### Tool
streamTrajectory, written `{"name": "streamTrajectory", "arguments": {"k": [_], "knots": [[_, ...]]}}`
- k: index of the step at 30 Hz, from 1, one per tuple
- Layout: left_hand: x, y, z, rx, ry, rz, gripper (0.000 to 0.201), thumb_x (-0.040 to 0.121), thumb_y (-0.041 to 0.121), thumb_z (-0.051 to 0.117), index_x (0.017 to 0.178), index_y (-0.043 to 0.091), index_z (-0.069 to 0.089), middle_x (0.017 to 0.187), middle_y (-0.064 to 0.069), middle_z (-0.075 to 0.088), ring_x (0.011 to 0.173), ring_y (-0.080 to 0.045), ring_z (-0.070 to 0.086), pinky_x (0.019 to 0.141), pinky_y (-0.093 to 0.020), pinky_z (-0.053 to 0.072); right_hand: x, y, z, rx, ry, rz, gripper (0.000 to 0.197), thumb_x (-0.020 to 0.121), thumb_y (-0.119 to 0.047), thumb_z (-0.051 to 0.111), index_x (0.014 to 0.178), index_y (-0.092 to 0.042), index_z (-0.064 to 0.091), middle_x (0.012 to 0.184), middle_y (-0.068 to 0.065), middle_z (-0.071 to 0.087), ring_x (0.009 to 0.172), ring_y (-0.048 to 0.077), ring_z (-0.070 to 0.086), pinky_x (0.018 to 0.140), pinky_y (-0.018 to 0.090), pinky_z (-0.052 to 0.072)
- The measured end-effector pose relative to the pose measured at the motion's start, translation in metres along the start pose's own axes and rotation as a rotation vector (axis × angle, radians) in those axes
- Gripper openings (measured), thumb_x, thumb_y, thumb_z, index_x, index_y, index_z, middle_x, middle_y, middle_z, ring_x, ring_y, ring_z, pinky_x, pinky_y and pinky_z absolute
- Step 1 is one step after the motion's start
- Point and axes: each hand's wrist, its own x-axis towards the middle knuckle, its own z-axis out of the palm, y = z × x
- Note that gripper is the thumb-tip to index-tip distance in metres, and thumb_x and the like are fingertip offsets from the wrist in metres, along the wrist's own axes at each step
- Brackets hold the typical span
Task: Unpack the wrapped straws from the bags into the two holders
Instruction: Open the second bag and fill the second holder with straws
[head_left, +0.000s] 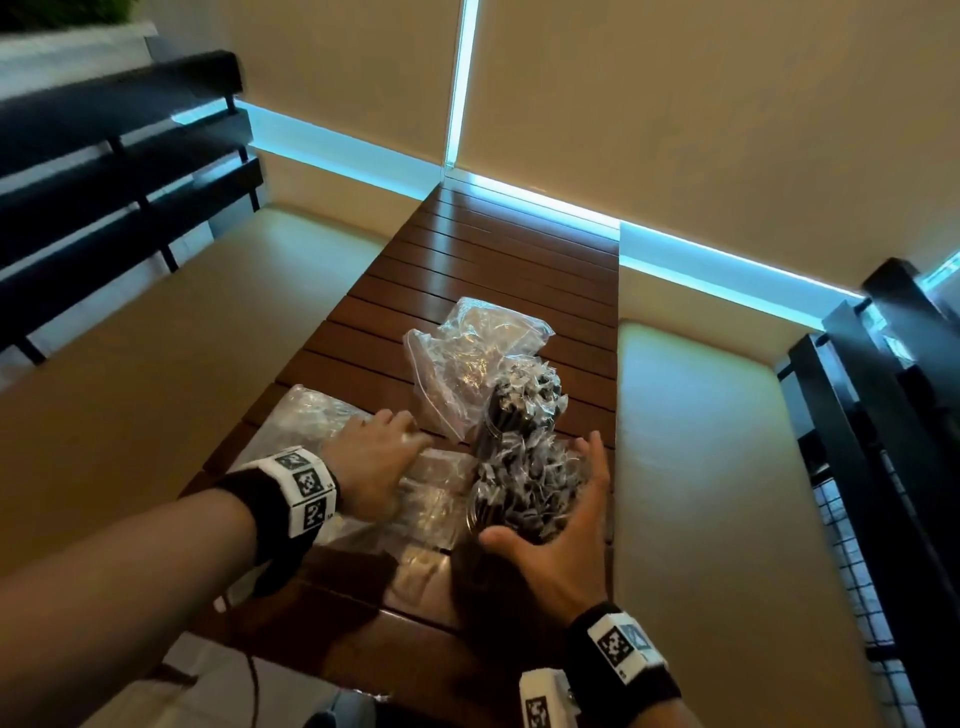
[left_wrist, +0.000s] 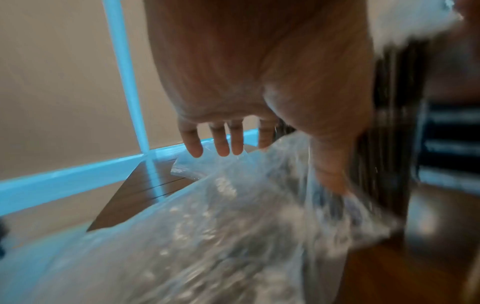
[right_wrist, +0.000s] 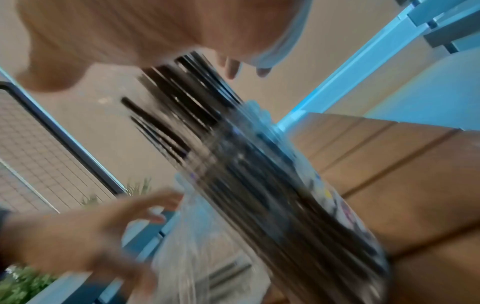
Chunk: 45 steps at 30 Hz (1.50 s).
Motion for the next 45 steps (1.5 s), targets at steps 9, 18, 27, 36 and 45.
{"name": "streamTrajectory", "arguments": {"k": [9, 18, 27, 36, 45], "knots": [[-0.004, -0.007, 0.018, 0.137, 0.124, -0.03, 0.028, 0.094, 0.014, 0.045, 0.12, 0.024, 0.05, 0.119, 0.001, 0.055, 0.105, -0.02, 0.056, 0.083, -0.032, 0.041, 0.052, -0.095, -0.007, -0.487, 0.058, -0.508, 0.006, 0.09, -0.021, 0.059, 0.09, -0.017, 0.063, 0.086, -0.008, 0.061, 0.079, 0.009, 0.05, 0.073, 0.024, 0.039], [-0.013, -0.013, 0.024, 0.232, -0.036, 0.047, 0.051, 0.092, 0.035, 0.051, 0.139, 0.02, 0.037, 0.142, -0.01, 0.04, 0.128, -0.03, 0.042, 0.104, -0.048, 0.034, 0.061, -0.109, 0.055, -1.145, -0.69, -0.344, 0.015, 0.089, -0.012, 0.057, 0.09, -0.019, 0.07, 0.092, 0.002, 0.07, 0.092, 0.025, 0.065, 0.077, 0.034, 0.033], [-0.024, -0.071, -0.01, -0.14, 0.325, -0.09, 0.012, 0.093, 0.021, 0.052, 0.103, 0.027, 0.05, 0.098, 0.004, 0.058, 0.074, -0.023, 0.062, 0.057, -0.032, 0.041, 0.078, -0.114, 0.067, -1.111, -0.637, -0.24, 0.016, 0.09, -0.009, 0.055, 0.093, -0.01, 0.071, 0.092, 0.01, 0.07, 0.087, 0.03, 0.069, 0.071, 0.031, 0.05], [-0.065, -0.091, -0.073, -0.223, 0.539, 0.045, 0.01, 0.091, 0.023, 0.043, 0.1, 0.028, 0.045, 0.087, 0.01, 0.045, 0.063, -0.015, 0.042, 0.048, -0.029, 0.033, 0.117, -0.128, 0.118, -0.895, -0.561, -0.237, 0.027, 0.092, -0.021, 0.061, 0.116, -0.014, 0.071, 0.116, 0.008, 0.071, 0.107, 0.026, 0.064, 0.093, 0.035, 0.051], [-0.08, -0.083, -0.095, -0.266, 0.703, 0.042, 0.036, 0.09, -0.001, 0.058, 0.103, 0.03, 0.042, 0.099, 0.005, 0.054, 0.068, -0.021, 0.052, 0.054, -0.041, 0.049, 0.108, -0.135, 0.133, -1.27, -0.795, -0.13, 0.035, 0.103, -0.032, 0.038, 0.128, -0.017, 0.058, 0.131, 0.005, 0.06, 0.122, 0.027, 0.056, 0.109, 0.051, 0.037]]}}
